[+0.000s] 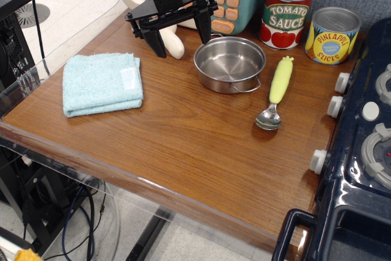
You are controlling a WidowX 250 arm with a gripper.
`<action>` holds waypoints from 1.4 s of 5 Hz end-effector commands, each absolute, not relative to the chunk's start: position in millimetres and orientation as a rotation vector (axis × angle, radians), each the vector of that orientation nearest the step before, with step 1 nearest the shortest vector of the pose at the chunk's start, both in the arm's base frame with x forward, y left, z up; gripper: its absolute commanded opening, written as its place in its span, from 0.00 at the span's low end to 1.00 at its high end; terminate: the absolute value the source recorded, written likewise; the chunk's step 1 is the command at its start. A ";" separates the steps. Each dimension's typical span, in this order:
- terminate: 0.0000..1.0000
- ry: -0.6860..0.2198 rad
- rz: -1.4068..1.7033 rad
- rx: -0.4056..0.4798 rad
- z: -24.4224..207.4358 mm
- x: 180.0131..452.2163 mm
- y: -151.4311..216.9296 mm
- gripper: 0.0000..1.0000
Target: Move cloth in front of the spoon and silver pot.
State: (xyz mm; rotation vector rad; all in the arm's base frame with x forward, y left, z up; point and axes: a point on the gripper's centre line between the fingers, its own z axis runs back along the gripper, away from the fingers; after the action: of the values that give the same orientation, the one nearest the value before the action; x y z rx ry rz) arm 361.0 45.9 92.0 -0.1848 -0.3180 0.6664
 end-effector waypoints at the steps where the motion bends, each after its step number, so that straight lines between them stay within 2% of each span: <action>1: 0.00 -0.318 0.666 -0.185 92.0 361.0 45.9 1.00; 3: 0.00 -0.358 0.739 -0.186 113.3 349.0 89.6 1.00; 4: 0.00 -0.381 0.813 -0.161 123.0 340.3 124.4 1.00; 5: 0.00 -0.402 0.864 -0.073 118.0 335.7 152.3 1.00; 6: 0.00 -0.373 0.924 -0.009 105.0 329.3 178.9 1.00; 7: 0.00 -0.360 0.957 0.057 92.1 319.4 188.9 1.00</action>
State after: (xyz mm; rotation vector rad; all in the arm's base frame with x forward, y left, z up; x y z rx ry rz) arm 320.8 187.6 77.5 0.0523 -0.3228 0.9531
